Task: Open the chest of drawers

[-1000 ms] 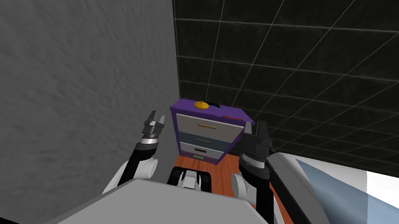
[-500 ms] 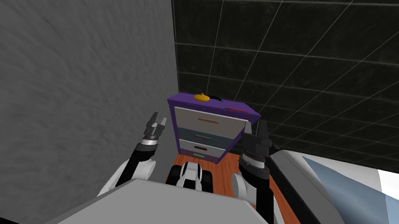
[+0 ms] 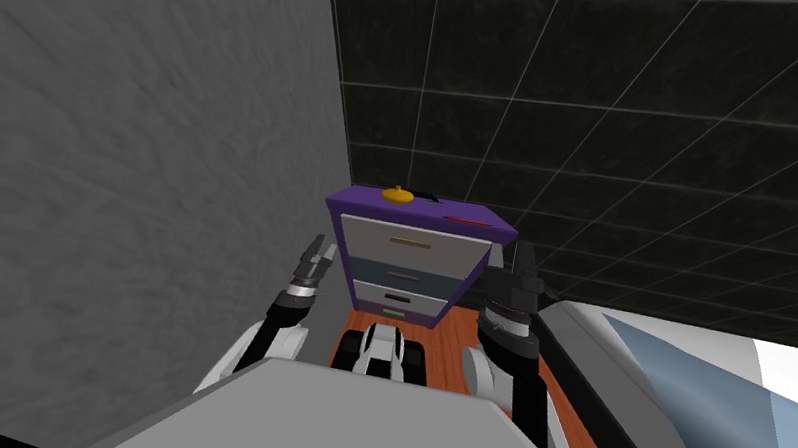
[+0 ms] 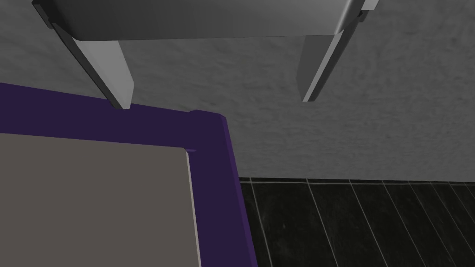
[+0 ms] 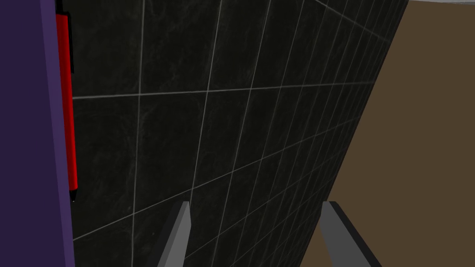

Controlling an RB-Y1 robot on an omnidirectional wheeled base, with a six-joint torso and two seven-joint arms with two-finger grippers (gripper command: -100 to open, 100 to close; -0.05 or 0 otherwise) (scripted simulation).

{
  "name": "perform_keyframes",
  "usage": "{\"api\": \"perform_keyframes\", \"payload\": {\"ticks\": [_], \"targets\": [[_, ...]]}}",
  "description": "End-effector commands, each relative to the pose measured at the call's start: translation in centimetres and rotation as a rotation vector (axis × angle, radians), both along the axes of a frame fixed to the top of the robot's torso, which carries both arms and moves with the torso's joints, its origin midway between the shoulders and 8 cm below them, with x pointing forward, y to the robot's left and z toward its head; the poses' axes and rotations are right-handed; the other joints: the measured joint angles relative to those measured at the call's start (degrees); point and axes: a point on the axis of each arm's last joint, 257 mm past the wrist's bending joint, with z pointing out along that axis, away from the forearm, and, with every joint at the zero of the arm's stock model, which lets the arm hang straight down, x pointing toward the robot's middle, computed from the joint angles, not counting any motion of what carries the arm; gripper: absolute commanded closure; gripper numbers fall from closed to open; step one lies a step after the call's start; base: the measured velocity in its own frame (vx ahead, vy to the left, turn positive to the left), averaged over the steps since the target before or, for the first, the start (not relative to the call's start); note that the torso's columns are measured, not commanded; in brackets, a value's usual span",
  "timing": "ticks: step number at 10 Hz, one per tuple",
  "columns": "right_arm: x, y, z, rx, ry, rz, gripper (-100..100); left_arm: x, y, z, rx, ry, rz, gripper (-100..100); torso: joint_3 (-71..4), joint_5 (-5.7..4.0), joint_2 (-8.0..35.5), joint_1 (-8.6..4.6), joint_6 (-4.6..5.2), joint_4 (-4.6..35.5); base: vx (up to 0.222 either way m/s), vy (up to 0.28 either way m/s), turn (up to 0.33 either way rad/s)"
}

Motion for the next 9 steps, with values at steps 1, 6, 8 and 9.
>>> {"api": "perform_keyframes", "payload": {"ticks": [1,6,8,9], "targets": [[0.0,0.0,0.0,0.000,0.000,0.000,0,0.3,0.3,-2.6,0.017,0.037,-0.008,-100,0.0,-0.01,0.0,-0.02,0.00,0.0,0.045,-0.055,-0.013],[0.0,0.0,0.0,0.000,0.000,0.000,0,0.2,0.9,-8.0,0.029,0.110,-0.012,-100,0.0,-0.01,0.0,-0.03,0.00,0.0,0.040,-0.061,-0.014],[0.0,0.0,0.0,0.000,0.000,0.000,0,0.1,1.1,-9.9,0.027,0.136,-0.010,-100,0.0,0.00,0.0,0.02,0.00,0.0,0.040,-0.054,-0.012],[0.0,0.0,0.0,0.000,0.000,0.000,0,0.0,1.2,-10.8,0.025,0.148,-0.009,-100,0.0,0.01,0.1,0.04,0.00,0.0,0.036,-0.049,-0.012]]}}
